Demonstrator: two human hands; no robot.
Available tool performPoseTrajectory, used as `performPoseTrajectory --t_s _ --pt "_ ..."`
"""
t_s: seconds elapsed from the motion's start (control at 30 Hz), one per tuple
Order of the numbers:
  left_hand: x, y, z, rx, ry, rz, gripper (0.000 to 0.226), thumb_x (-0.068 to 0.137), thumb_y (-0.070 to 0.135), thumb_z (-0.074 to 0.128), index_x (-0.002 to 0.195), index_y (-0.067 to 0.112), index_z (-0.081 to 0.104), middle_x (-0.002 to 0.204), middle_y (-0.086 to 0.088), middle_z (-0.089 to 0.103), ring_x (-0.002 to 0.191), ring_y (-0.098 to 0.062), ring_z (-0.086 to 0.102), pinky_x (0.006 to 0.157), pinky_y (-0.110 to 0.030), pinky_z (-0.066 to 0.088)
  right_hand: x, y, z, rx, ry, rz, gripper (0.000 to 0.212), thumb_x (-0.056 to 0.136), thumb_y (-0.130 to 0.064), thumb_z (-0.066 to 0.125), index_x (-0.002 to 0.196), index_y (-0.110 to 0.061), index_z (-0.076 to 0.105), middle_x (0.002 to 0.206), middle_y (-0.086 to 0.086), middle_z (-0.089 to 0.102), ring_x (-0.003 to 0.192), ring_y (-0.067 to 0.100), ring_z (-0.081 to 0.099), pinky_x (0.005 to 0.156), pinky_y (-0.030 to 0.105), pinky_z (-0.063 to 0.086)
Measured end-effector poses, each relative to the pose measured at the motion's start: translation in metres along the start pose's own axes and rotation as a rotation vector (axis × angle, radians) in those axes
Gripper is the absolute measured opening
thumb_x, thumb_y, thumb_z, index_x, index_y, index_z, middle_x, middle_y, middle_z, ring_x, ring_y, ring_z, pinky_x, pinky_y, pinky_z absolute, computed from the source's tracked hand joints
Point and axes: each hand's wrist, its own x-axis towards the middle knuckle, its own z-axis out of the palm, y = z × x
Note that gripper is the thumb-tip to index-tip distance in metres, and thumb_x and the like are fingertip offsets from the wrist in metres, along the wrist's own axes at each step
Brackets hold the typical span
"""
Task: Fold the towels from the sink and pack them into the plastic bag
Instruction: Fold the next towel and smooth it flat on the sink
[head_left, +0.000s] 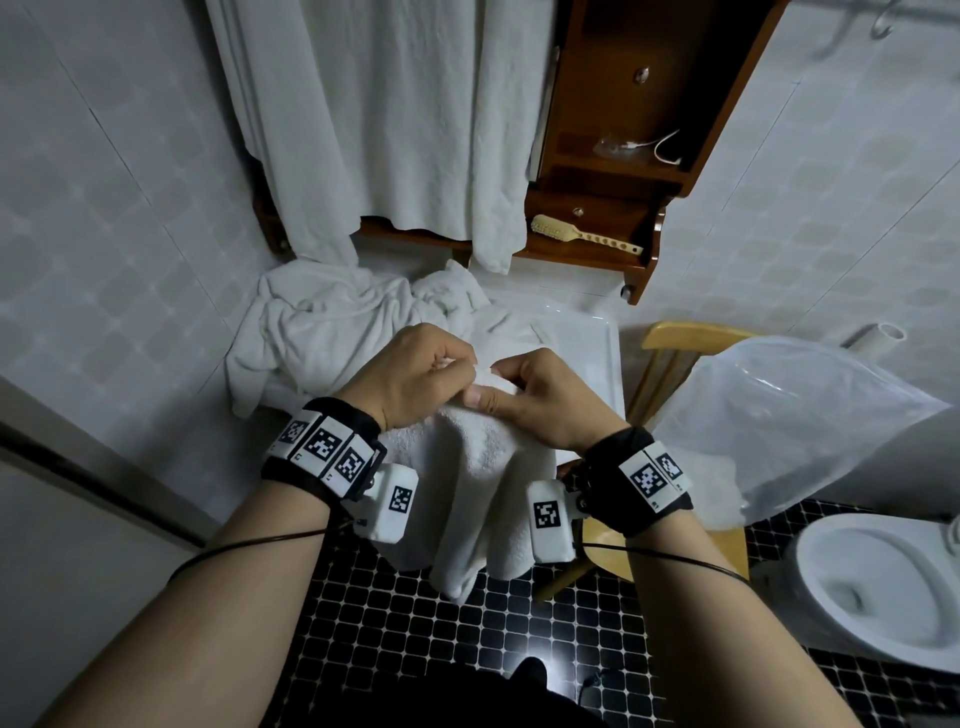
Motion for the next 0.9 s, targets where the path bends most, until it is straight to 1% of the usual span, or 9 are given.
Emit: performPoseTrajectory --t_s 0.13,0.3,0.33,0.37,0.47,0.63,0.73,0.8,0.9 --pt "-0.001 0.0 -0.005 0.048 -0.008 -0.066 0.035 0.074 0.039 0.054 0.064 0.008 0.067 0.065 -0.016 0.055 0.062 -0.011 0.048 0.061 -0.032 0.038 -0.004 0.011 0.005 0.078 -0.011 0.013 0.018 0.095 -0.028 0.08 0.097 -0.011 0.077 0.076 -0.002 0.068 0.073 0.002 0.057 0.072 0.022 0.044" --pt "-0.004 -0.007 -0.001 0.156 -0.088 -0.167 0.056 0.08 0.063 0.063 0.07 0.008 0.067 0.063 0.002 0.036 0.064 -0.019 0.051 0.066 -0.038 0.044 -0.004 0.022 0.016 -0.044 -0.005 -0.023 0.023 0.101 -0.038 0.071 0.096 -0.016 0.073 0.069 -0.004 0.043 0.065 0.011 0.037 0.062 0.037 0.033" --pt "-0.005 -0.007 0.0 0.156 -0.095 -0.165 0.067 0.084 0.074 0.064 0.074 0.007 0.069 0.064 -0.009 0.057 0.067 -0.02 0.056 0.069 -0.039 0.047 -0.004 0.022 0.015 -0.048 -0.007 -0.01 0.025 0.099 -0.043 0.071 0.097 -0.018 0.075 0.07 -0.003 0.044 0.066 0.013 0.037 0.062 0.04 0.035" --pt "-0.005 -0.006 0.0 0.149 -0.112 -0.161 0.076 0.084 0.082 0.063 0.077 0.007 0.07 0.099 0.02 0.033 0.067 -0.018 0.058 0.07 -0.035 0.047 -0.005 0.021 0.015 -0.043 -0.013 0.012 0.03 0.096 -0.049 0.072 0.097 -0.02 0.077 0.071 -0.002 0.046 0.067 0.015 0.039 0.062 0.043 0.037" --pt "-0.006 -0.001 -0.008 0.092 -0.159 -0.117 0.077 0.082 0.076 0.07 0.063 0.002 0.061 0.071 0.018 0.023 0.067 0.002 0.02 0.056 -0.027 0.033 -0.013 0.02 0.007 -0.042 -0.032 0.11 0.058 0.083 -0.066 0.078 0.077 -0.008 0.072 0.062 0.001 0.044 0.058 0.015 0.039 0.058 0.036 0.033" --pt "-0.009 -0.002 -0.009 0.175 -0.261 -0.181 0.071 0.059 0.063 0.096 0.063 0.007 0.052 0.058 0.008 0.044 0.054 -0.009 0.04 0.059 -0.033 0.033 -0.017 0.046 -0.015 -0.585 -0.154 0.364 0.034 0.086 -0.049 0.08 0.075 -0.02 0.067 0.078 0.003 0.068 0.08 0.022 0.068 0.069 0.035 0.051" --pt "-0.007 -0.009 -0.001 0.254 -0.259 -0.2 0.045 0.061 0.052 0.095 0.07 0.016 0.07 0.065 0.01 0.069 0.061 -0.003 0.063 0.065 -0.03 0.052 -0.018 0.047 -0.017 -0.777 0.254 0.278 0.013 0.096 -0.023 0.063 0.097 -0.031 0.074 0.099 0.003 0.076 0.102 0.035 0.069 0.085 0.041 0.051" --pt "-0.007 -0.015 0.001 0.268 -0.208 -0.209 0.044 0.064 0.054 0.093 0.064 0.018 0.068 0.059 0.013 0.066 0.056 -0.003 0.061 0.059 -0.029 0.048 -0.018 0.045 -0.017 -0.708 0.434 0.158 0.03 0.091 -0.016 0.052 0.106 -0.026 0.076 0.101 0.005 0.079 0.097 0.035 0.071 0.087 0.045 0.055" --pt "-0.008 -0.022 -0.003 0.284 -0.167 -0.196 0.063 0.064 0.065 0.091 0.058 0.012 0.056 0.054 0.004 0.054 0.052 -0.012 0.053 0.056 -0.03 0.036 -0.02 0.041 -0.017 -0.502 0.248 0.163 0.028 0.082 -0.027 0.043 0.073 -0.01 0.064 0.071 0.01 0.066 0.072 0.033 0.06 0.07 0.042 0.051"
